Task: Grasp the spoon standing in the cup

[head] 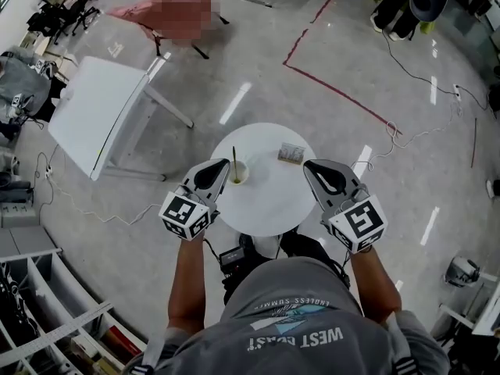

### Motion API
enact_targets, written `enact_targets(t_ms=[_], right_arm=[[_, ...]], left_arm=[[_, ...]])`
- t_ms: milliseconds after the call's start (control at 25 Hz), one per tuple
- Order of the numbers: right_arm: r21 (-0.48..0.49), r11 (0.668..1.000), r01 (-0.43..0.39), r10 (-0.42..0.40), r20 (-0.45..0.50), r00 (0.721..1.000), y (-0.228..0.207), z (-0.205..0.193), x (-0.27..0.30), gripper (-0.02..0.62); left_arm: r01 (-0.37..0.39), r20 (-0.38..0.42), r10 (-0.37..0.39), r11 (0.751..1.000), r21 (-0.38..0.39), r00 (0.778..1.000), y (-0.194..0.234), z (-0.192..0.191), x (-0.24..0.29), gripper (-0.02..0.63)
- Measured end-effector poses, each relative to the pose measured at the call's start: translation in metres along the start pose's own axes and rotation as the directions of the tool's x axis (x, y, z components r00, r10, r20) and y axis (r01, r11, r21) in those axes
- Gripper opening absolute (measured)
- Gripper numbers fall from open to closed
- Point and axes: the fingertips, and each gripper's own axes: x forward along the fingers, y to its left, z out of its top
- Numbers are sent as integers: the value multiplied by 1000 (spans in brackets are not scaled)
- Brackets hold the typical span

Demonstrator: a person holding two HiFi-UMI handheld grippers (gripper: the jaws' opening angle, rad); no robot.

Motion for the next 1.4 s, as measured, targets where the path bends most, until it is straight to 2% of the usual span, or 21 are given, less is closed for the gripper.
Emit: enact_targets(t_ms=[640, 1040, 1400], right_arm=[[56, 998, 3, 2, -96, 995, -19, -42, 6, 5], [83, 996, 7, 4, -133, 991, -22, -61, 12, 5], [101, 995, 16, 0, -159, 987, -23, -74, 11, 5]], left_arm=[[-74, -128, 63, 993, -89, 990, 42, -80, 41, 7], [-112, -214, 89, 989, -97, 973, 59, -129, 55, 128], [-129, -272, 95, 985, -111, 957, 64, -167, 67, 208]])
